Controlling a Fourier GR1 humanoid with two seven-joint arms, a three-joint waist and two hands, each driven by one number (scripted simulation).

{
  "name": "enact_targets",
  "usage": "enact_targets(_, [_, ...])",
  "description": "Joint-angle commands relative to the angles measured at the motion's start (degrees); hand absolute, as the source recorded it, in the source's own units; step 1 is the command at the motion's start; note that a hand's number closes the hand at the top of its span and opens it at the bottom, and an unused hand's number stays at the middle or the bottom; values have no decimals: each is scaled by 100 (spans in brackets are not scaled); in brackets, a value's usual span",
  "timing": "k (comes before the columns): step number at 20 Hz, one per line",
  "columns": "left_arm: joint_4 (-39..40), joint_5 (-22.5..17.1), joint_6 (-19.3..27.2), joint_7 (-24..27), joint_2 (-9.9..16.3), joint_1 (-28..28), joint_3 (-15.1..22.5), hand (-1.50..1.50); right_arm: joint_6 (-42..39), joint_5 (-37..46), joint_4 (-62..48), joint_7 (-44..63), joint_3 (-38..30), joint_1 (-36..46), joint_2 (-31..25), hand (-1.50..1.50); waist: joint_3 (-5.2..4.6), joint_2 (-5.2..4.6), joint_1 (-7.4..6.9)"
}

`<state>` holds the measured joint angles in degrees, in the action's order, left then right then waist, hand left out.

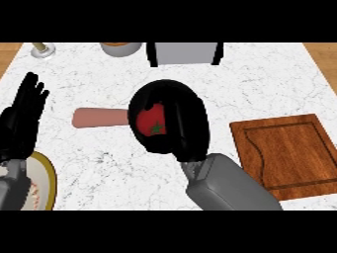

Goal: Pick the tomato from the cutting board and place it in the pot

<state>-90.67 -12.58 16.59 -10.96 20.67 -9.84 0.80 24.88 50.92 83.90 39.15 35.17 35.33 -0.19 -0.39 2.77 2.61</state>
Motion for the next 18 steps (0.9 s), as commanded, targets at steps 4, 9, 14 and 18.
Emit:
enact_targets(4, [-94,3,-85,-31,36,-155,-7,0,-295,1182,897,3328,704,1041,18,150,22,-160,-247])
enact_targets(9, [-52,44,-127,116,-198,-179,135,0,-320,1224,807,4117,730,1331,17,150,29,-238,-331])
enact_targets(14, [-2,10,-202,-92,-79,-443,-41,0,-106,1515,136,3456,359,1263,16,150,35,-270,-300])
enact_targets(18, [42,43,-229,161,-162,-147,12,0,-1266,2317,-592,3283,15,1440,-79,150,26,-255,-246])
